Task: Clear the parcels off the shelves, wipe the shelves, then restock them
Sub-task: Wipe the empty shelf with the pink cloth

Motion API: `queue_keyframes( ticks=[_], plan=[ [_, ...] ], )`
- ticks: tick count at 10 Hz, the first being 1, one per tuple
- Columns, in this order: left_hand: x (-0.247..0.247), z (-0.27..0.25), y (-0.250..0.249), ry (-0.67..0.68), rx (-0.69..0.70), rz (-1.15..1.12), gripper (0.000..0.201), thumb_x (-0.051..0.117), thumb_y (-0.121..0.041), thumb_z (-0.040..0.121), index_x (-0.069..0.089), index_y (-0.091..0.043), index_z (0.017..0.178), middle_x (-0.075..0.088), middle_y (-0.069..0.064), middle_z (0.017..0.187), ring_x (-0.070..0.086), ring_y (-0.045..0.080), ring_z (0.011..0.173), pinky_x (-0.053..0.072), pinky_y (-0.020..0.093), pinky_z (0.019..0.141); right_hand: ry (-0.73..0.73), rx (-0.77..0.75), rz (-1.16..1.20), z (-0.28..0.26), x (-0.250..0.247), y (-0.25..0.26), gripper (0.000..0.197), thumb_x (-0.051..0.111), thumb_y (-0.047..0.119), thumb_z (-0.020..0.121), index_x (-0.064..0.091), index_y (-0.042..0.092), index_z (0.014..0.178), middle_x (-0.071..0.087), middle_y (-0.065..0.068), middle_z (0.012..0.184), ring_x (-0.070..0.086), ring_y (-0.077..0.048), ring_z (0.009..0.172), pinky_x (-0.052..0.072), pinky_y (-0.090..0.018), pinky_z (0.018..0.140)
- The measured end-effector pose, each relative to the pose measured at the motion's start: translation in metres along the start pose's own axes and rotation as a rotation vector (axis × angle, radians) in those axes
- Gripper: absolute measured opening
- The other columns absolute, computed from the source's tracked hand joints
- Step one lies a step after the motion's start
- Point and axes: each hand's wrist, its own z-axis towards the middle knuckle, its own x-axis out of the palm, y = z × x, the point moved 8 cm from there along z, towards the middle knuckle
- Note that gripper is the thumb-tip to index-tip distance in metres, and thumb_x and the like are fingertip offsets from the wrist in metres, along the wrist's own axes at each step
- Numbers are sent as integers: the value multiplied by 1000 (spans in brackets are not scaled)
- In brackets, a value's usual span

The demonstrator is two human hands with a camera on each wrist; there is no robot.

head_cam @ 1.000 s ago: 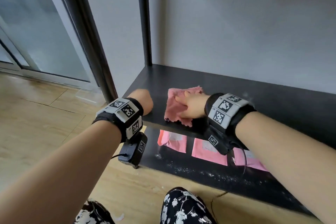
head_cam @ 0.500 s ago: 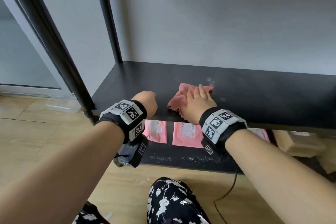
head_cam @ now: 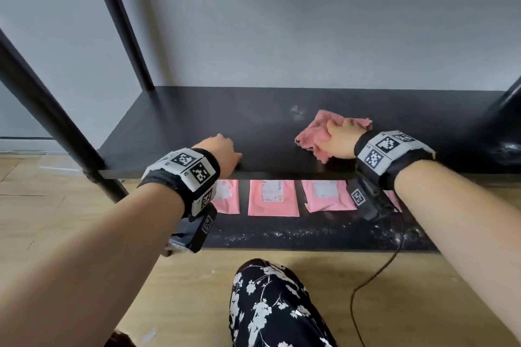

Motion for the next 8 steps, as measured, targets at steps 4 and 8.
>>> queue_keyframes(
  ticks=[4,8],
  plan=[
    [-35,30,8,43,-67,-33,42,31,-27,102,56,5,116,56,19,124,52,33,116,40,35,93,149,-221,162,45,-28,72,12,70,20,83,60,15,81,62,0,63,59,-10,45,43,-17,41],
    [-49,61,67,20,-217,-176,40,35,-26,100,55,1,122,56,16,125,52,30,117,39,33,95,109,-564,-137,89,-25,218,34,54,49,73,65,20,86,60,3,65,54,-13,59,31,-25,54]
  ],
)
